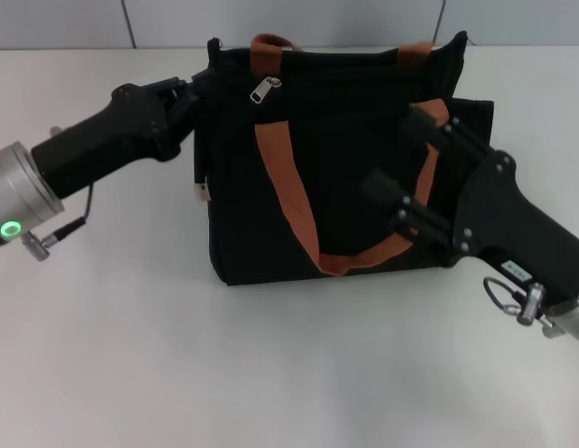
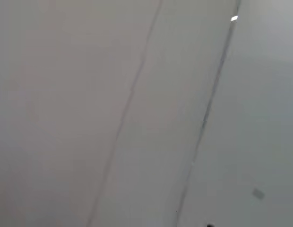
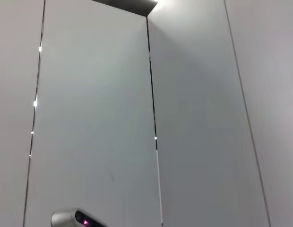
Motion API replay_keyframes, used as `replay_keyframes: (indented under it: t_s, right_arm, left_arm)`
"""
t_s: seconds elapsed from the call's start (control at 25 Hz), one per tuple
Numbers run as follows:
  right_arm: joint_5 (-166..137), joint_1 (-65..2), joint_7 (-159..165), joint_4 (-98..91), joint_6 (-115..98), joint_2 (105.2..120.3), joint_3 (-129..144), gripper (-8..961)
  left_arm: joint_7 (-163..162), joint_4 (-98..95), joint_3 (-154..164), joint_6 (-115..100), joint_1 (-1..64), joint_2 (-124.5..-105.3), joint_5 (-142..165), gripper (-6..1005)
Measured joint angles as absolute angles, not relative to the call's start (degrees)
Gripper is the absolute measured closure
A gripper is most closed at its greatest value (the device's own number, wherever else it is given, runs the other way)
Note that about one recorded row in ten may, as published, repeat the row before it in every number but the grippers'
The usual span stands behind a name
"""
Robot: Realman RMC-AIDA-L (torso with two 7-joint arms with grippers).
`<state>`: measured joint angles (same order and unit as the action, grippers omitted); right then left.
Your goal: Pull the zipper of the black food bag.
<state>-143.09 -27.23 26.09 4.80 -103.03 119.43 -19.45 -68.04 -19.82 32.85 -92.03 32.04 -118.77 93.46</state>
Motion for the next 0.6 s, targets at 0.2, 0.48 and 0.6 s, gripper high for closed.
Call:
replay_keyframes:
  t_s: [0.2,0.48,0.6]
  right_arm:
    - [-143.09,-28.01,25.8,4.46,-100.63,119.49,-20.93,196]
    - [-143.09,-29.08,17.5,4.76,-101.19,119.44,-25.15,196]
    - [-143.09,-30.57,8.81,5.18,-100.2,119.49,-25.62,196]
  left_arm:
    - [-71.14,-20.41,33.12,-90.6,31.61,-118.63,92.5,956]
    - [-71.63,-20.23,33.08,-93.81,31.62,-118.7,92.28,958]
    - [-71.99,-20.19,32.92,-95.22,31.69,-118.79,92.27,959]
